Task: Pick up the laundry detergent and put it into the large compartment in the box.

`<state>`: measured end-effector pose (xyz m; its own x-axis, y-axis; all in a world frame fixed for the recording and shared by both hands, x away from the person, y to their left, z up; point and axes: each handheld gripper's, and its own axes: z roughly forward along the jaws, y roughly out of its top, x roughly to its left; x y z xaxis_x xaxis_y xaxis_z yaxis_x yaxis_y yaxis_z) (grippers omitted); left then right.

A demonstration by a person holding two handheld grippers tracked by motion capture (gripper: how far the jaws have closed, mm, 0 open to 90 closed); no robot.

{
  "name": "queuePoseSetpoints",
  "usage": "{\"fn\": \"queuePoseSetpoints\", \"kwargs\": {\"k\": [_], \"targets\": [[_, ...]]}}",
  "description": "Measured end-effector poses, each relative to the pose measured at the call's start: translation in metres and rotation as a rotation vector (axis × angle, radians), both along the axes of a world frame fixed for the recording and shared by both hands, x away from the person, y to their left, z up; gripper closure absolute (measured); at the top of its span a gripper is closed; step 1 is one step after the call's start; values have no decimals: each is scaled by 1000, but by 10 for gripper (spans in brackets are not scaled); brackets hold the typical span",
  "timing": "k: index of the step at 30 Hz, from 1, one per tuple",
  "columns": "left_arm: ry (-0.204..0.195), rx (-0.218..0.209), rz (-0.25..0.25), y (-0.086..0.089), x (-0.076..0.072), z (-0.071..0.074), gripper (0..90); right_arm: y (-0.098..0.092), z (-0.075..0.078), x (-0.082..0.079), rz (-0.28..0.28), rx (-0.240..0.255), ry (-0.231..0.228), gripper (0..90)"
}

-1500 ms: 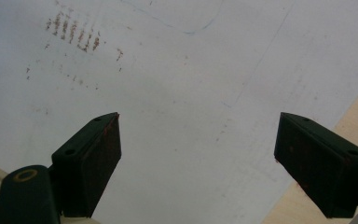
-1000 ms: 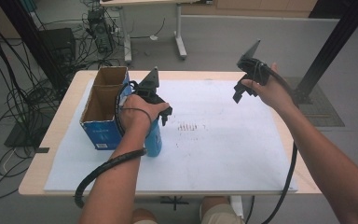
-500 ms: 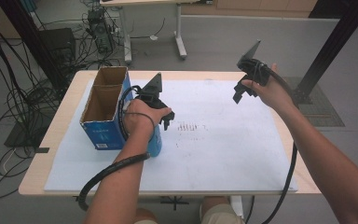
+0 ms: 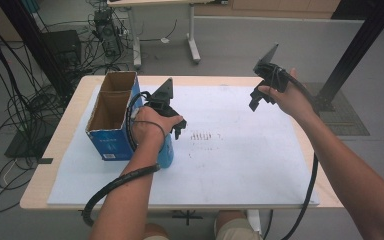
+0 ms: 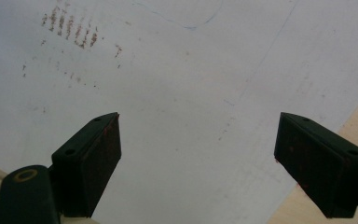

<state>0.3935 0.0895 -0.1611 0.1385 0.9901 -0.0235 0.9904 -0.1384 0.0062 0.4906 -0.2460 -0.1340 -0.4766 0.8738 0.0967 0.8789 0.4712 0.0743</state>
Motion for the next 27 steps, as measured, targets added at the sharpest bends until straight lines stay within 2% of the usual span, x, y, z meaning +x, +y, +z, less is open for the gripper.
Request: {"fn": "queuePoseSetpoints", "kwargs": {"k": [16, 27], "targets": [[-11, -2, -4, 2, -2, 3, 67, 2, -1, 1, 2, -3, 4, 146], [-19, 12, -9, -2, -5, 5, 67, 1, 0, 0, -1, 1, 3, 146]]}}
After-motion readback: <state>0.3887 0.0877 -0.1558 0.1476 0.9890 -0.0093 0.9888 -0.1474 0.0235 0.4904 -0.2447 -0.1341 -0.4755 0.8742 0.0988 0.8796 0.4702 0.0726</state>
